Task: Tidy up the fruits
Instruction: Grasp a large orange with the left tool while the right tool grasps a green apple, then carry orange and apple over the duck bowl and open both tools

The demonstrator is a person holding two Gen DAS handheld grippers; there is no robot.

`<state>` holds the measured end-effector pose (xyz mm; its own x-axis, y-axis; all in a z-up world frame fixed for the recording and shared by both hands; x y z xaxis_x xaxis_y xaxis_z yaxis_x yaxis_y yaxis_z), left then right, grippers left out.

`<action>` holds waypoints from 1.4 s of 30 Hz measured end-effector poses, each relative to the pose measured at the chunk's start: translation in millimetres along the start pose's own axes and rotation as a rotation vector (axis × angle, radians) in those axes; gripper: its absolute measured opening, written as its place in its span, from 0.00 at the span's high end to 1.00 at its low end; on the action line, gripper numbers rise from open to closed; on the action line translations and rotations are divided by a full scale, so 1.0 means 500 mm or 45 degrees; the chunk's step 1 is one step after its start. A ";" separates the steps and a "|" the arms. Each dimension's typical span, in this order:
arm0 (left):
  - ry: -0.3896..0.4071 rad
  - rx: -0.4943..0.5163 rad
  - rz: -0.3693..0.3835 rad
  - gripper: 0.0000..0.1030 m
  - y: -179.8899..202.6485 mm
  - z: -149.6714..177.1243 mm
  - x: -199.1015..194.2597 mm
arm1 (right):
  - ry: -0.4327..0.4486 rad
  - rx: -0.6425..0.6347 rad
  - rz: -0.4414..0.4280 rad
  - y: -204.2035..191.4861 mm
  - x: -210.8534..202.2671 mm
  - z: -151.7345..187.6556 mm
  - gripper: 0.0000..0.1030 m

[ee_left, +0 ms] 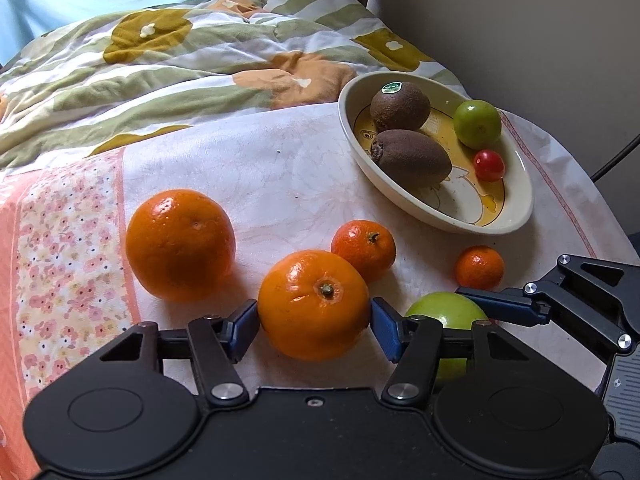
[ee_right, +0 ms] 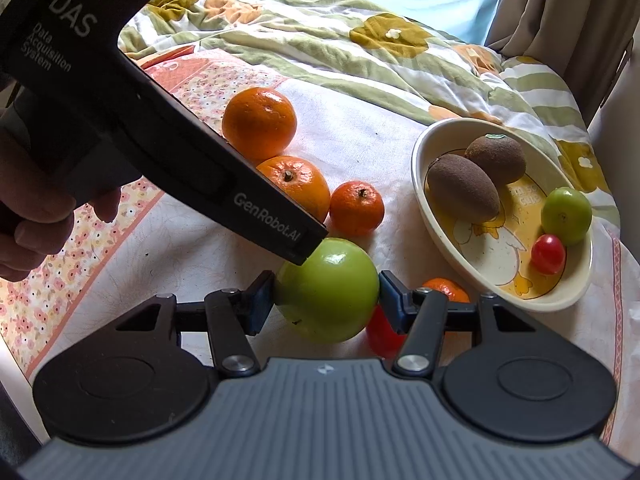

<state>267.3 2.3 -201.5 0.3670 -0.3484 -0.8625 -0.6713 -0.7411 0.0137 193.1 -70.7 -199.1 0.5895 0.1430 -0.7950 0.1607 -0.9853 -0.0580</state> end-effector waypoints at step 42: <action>0.306 -0.070 -0.196 0.38 0.155 -0.131 -0.170 | 0.210 0.117 -0.038 0.273 -0.187 -0.095 0.31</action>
<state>226.0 -63.2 -93.8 0.6083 -0.3507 -0.7120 -0.5626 -0.8233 -0.0751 197.3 -214.0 -104.0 0.7084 0.1784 -0.6829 0.1119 -0.9837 -0.1408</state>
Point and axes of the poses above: each gripper's, at about its wrist camera, not at the fingertips, and x roughly the way its jaws point, y to its right, z to its underside, the point moved 4 cm from there along x, roughly the way its jaws point, and after that the axes turned 15 degrees about x, right-handed, at the moved point
